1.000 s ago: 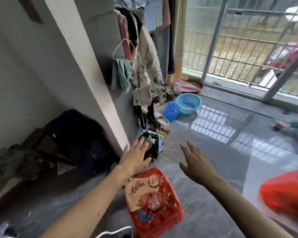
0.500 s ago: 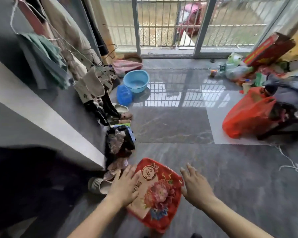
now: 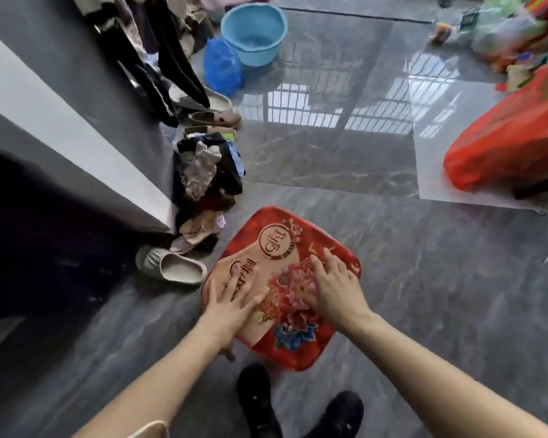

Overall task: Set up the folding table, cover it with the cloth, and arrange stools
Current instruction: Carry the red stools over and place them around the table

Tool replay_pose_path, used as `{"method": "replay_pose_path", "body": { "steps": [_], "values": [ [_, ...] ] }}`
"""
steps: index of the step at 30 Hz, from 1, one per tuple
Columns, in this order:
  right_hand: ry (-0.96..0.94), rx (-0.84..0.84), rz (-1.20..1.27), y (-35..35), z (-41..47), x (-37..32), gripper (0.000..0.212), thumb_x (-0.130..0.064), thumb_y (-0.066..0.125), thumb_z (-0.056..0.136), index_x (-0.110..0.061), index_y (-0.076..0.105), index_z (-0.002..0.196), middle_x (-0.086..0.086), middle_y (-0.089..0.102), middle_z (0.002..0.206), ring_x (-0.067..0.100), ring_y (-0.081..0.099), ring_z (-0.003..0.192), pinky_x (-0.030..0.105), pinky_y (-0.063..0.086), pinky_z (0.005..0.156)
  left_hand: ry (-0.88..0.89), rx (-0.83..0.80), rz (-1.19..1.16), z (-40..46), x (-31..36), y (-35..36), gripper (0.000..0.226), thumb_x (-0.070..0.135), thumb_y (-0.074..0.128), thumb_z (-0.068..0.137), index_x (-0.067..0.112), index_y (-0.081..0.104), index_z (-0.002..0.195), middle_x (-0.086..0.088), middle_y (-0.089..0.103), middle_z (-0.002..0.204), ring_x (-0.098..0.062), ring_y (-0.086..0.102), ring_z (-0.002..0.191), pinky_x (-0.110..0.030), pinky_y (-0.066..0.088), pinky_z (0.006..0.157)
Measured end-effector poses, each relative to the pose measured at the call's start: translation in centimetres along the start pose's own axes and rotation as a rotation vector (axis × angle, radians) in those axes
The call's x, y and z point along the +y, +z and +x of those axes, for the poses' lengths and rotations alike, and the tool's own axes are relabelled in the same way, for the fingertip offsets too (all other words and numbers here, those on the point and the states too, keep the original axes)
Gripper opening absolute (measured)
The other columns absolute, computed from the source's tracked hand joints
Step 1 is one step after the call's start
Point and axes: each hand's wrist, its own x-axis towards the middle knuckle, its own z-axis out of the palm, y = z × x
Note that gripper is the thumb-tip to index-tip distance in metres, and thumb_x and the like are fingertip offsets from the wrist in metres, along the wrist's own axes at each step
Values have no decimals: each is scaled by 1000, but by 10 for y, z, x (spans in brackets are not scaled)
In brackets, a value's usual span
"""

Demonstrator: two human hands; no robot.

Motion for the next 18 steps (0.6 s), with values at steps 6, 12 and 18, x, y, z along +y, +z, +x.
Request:
{"method": "replay_pose_path", "body": {
  "steps": [6,12,18],
  "values": [
    [-15,53,-76,8,32,34,95,-65,70,68,-19,30,141,12,31,143,32,27,133,48,30,111,-113,293,17,18,17,43,130,29,74,73,36,-36,142,-10,-43,149,-45,-36,136,-80,-4,98],
    [-42,18,40,-4,63,39,104,-67,73,68,-19,22,146,18,14,157,37,17,144,53,25,116,-117,348,31,19,18,49,132,27,80,65,33,-22,149,-11,-28,157,-47,-17,143,-78,-11,96],
    [-80,-94,6,8,80,31,117,-76,68,64,-56,-17,143,18,-11,160,46,-6,146,69,8,113,-119,464,56,11,21,34,107,33,85,59,29,29,150,-13,30,155,-44,28,140,-76,34,91]
  ]
}}
